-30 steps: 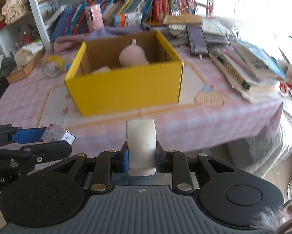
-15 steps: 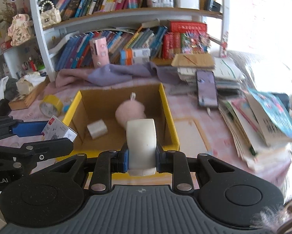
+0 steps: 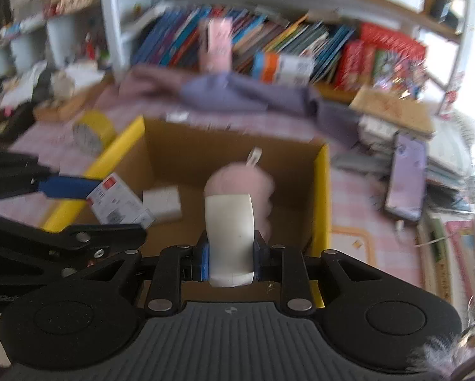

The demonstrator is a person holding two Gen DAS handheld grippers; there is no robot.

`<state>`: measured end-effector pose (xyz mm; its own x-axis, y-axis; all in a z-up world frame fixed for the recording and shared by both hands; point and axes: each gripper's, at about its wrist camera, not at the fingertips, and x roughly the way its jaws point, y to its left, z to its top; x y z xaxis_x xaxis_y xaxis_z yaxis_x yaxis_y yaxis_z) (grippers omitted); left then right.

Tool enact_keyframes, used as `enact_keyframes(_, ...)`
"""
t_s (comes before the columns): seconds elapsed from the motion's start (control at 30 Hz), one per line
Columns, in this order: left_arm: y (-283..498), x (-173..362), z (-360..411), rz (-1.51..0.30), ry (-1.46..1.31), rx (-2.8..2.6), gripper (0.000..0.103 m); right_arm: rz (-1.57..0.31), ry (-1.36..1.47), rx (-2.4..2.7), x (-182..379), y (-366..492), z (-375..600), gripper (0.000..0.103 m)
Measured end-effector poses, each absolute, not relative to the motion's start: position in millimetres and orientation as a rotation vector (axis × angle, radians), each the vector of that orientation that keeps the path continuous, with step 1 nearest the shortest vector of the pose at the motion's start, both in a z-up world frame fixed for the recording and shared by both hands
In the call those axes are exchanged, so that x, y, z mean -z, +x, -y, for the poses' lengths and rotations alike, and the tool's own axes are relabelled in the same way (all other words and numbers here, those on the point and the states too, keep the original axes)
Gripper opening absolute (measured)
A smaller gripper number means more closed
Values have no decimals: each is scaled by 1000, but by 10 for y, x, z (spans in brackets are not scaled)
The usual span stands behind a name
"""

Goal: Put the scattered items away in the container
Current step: 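Open the left tool over the yellow box dropping the staple box while the right tool releases the eraser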

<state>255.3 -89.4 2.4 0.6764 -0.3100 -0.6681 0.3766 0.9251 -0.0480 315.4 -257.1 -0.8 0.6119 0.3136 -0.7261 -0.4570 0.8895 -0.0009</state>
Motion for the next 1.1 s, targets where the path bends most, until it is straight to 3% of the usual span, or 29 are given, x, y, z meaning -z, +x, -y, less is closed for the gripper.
enact_keyframes(0.3, 2659, 274, 988, -854, 117, 359, 52, -930, -222, -518, 337, 3347, 2568, 23)
enact_keyframes(0.7, 2596, 257, 1021, -837, 91, 302, 54, -910, -221, -549, 307, 3316, 2616, 24)
enact_keyframes(0.83, 2525, 174, 1023, -789, 87, 283, 58, -884, -201, -542, 250, 3285, 2655, 26)
enact_keyframes(1.1, 2386, 55, 989, -728, 68, 223, 72, -826, -165, -532, 125, 3202, 2705, 41)
